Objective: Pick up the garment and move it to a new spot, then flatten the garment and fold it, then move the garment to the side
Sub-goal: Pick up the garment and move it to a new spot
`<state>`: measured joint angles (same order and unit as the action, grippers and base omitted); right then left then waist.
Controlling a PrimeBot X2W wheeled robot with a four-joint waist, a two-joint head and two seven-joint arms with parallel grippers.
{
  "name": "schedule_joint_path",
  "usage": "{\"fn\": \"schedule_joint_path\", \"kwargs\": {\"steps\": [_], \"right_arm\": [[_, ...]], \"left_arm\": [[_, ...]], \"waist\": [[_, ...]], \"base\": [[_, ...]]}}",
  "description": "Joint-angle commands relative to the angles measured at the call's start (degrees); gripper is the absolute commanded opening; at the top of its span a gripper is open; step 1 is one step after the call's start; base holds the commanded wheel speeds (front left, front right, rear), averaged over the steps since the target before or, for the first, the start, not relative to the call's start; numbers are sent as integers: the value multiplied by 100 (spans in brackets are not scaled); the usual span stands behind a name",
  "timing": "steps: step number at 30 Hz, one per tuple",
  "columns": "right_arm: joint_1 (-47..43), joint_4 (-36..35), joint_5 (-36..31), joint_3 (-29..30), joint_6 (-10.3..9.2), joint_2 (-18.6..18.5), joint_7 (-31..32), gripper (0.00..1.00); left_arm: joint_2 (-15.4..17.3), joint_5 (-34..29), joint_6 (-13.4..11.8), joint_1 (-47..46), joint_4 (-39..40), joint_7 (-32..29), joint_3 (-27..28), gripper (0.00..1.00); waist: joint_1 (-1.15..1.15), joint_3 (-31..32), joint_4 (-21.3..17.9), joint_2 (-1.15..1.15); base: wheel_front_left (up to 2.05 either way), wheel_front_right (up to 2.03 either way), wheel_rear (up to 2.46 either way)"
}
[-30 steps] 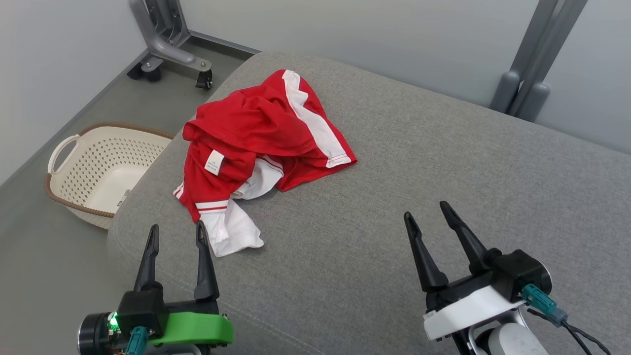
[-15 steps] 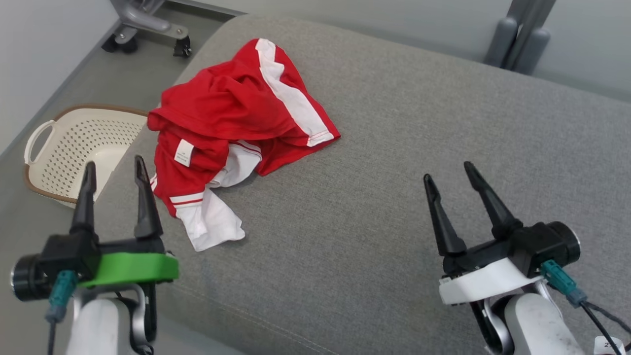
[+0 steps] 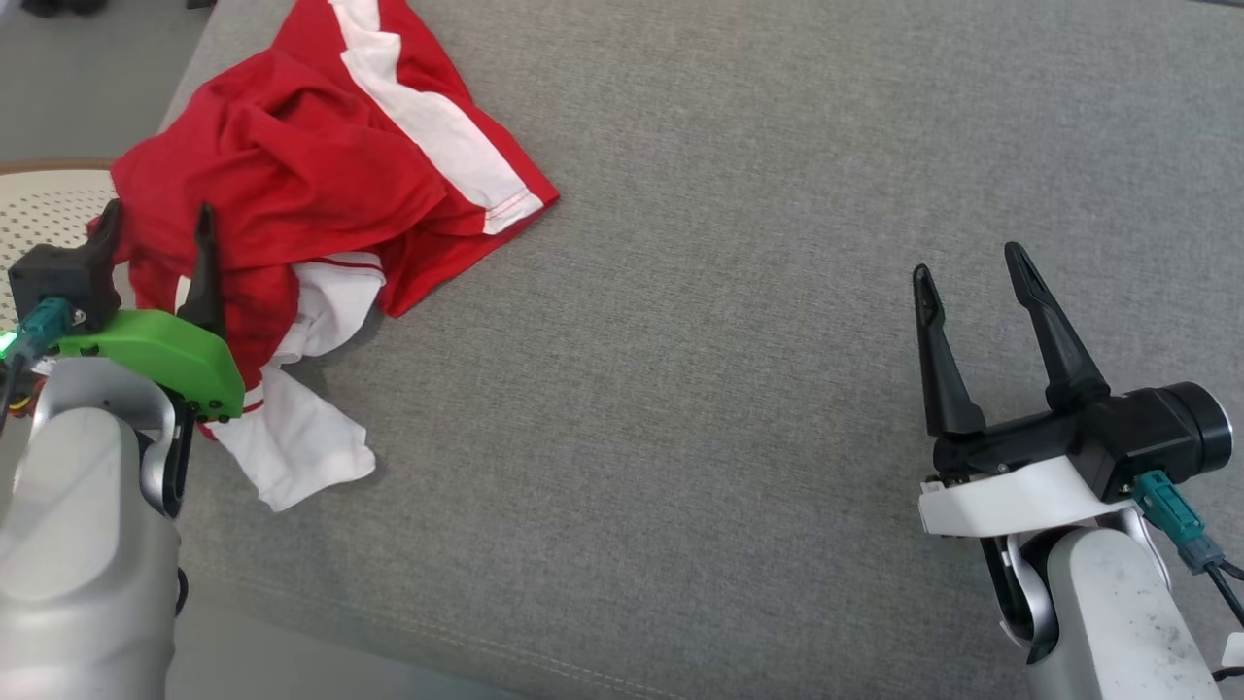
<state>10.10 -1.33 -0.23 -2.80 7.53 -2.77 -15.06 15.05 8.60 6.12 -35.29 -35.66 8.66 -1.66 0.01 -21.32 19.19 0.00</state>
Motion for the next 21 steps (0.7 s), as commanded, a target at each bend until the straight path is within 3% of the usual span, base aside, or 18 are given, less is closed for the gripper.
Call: {"fn": "schedule_joint_path", "kwargs": {"steps": [1,6,12,13,21], "right_arm": [[97,-29,-32,-13,-8,-20,-18,100],[103,-41,-34,-83,-8,-20,-18,100],[131,-13,-60,-144,-8,-20,-18,100],[134,-6,-63,-142,-8,-22,-18,100],[91,90,58,-151,-8,-20,-18,100]], "left_arm": [[105,-25,41,-235,-217,-123,-63,100],[335,67,112,-730,-1028,-619,-337,100],[455,278,131,-1108,-1605,-795,-651,100],[480,343,133,-1155,-1646,-755,-717,0],[673,572,131,-1221,-1794,-6,-896,0]], "waist": [[-1,-318,-324,0],[-1,-386,-403,0],[-1,-474,-443,0],[-1,-480,-447,0],[-1,-263,-432,0]], "base": [[0,0,0],[0,0,0],[0,0,0],[0,0,0],[0,0,0]]}}
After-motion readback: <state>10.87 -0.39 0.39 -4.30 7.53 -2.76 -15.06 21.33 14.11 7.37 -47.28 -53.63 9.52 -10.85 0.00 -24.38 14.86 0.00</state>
